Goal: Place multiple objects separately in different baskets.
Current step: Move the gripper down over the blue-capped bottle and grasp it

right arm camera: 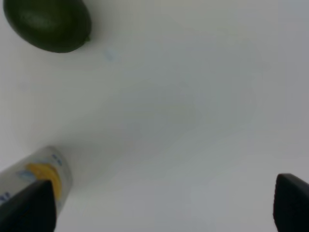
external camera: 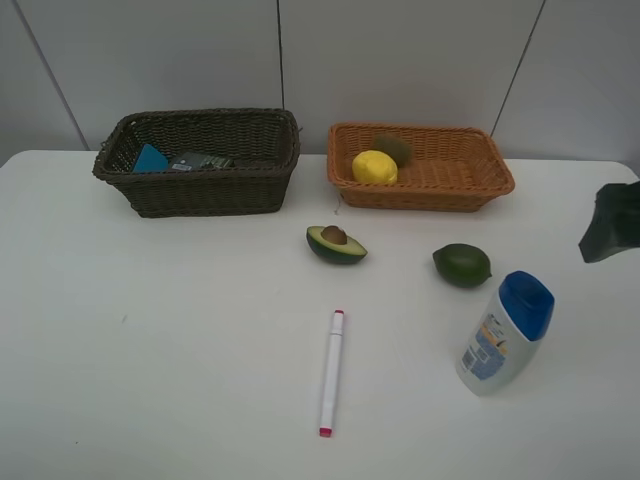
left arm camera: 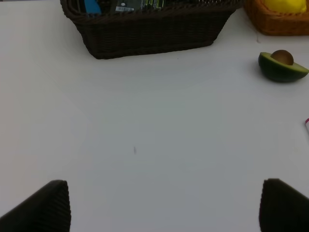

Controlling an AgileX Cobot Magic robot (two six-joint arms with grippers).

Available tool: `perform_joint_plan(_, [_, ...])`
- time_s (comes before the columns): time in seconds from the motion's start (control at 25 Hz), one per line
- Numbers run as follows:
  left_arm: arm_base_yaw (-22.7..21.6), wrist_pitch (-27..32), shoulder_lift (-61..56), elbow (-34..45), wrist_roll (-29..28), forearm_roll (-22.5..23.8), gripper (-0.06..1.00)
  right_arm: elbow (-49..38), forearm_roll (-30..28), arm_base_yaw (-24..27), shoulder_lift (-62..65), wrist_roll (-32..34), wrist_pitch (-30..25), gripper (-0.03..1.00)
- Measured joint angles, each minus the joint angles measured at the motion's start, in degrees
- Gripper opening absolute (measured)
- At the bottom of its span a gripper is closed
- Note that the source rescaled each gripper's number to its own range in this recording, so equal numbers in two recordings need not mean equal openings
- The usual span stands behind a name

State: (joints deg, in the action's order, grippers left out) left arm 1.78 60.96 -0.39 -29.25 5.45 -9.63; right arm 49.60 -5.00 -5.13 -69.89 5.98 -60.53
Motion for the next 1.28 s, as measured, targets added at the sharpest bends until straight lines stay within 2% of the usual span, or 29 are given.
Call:
perform_joint_plan(0.12, [0.00,0.00,0.00,0.00,0.00,0.00,1.00,4.90,4.30,-0.78,-3.88,-0.81,-4.47,0.99])
perform_joint_plan(0.24, [0.00,0.00,0.00,0.00,0.00,0.00,1.00,7.85,5.84,-4.34,-4.20,-1.40,-8.25,0.99])
perform_joint_plan(0.56, [0.00,0.00,0.00,0.00,0.00,0.00,1.00,8.73,6.34,-17.06,-4.27,0.25,-9.08,0.99])
perform_joint_plan(0.8, [0.00,0.00,0.00,0.00,0.00,0.00,1.00,8.73,2.76,-17.84,-5.68,0.71,-9.30,0.99])
perform_joint_plan(1.28, [0.00,0.00,0.00,0.00,0.00,0.00,1.00,7.96,7.98,-17.91,-8.93,-0.09,-9.23,0.99])
